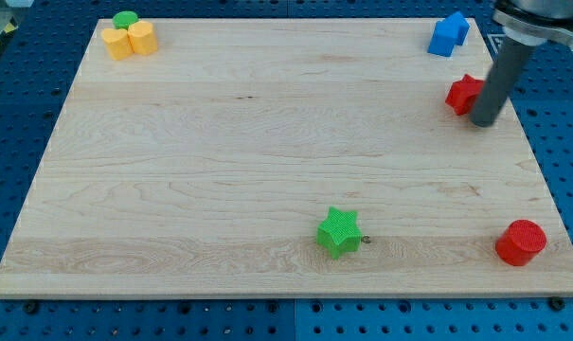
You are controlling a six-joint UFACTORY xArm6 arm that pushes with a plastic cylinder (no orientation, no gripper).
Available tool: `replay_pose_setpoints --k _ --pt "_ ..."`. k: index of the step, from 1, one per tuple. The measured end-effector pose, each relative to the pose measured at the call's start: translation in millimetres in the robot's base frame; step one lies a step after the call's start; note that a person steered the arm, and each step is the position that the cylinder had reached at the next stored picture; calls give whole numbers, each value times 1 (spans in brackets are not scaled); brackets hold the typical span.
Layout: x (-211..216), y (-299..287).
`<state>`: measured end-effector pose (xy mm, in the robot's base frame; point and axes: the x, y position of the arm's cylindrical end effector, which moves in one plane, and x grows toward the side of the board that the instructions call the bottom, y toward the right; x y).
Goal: Push the red star close to the blue cube
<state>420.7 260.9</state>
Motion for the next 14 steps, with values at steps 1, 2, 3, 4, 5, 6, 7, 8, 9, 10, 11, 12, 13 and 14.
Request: replay_pose_setpoints --k 1,2,3,4,5,6,7,8,9,10,11,12,13,14 --pt "42 28" --pt "42 32" --pt "35 46" --pt "17 46" --pt "-1 37" --pt "-1 18" --pt "-11 -16" --pt "-29 -22" --pt "-29 -22" --pt "-29 -22" --pt "-32 -22" --pt "-36 -22" --pt "-40 -22" --pt "-46 -22"
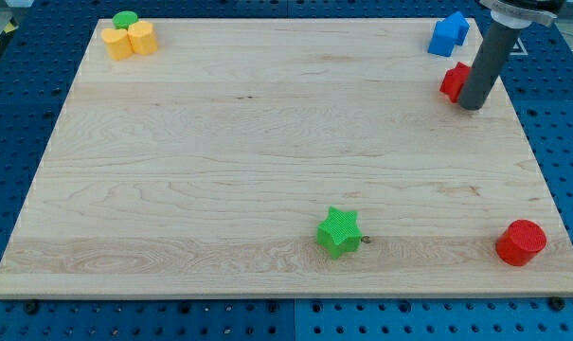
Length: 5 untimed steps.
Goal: Push the red star close to the blue cube
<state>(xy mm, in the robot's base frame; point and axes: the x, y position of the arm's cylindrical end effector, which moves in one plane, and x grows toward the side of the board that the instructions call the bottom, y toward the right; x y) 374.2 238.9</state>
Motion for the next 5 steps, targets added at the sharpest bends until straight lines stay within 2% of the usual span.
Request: replay_pose_setpoints --k 5 --pt "-23 0"
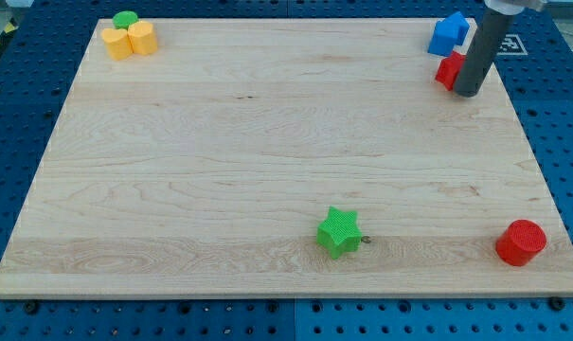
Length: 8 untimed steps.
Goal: Push the red star close to the blue cube
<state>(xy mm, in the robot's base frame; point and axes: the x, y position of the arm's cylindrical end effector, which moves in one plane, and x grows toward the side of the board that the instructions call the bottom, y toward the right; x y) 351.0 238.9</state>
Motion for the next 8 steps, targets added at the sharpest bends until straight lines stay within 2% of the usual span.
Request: replay_pose_setpoints --k 2,3,6,8 --pt "-2 0" --pt "-23 0" --pt "-35 -5" --pt "-20 -5"
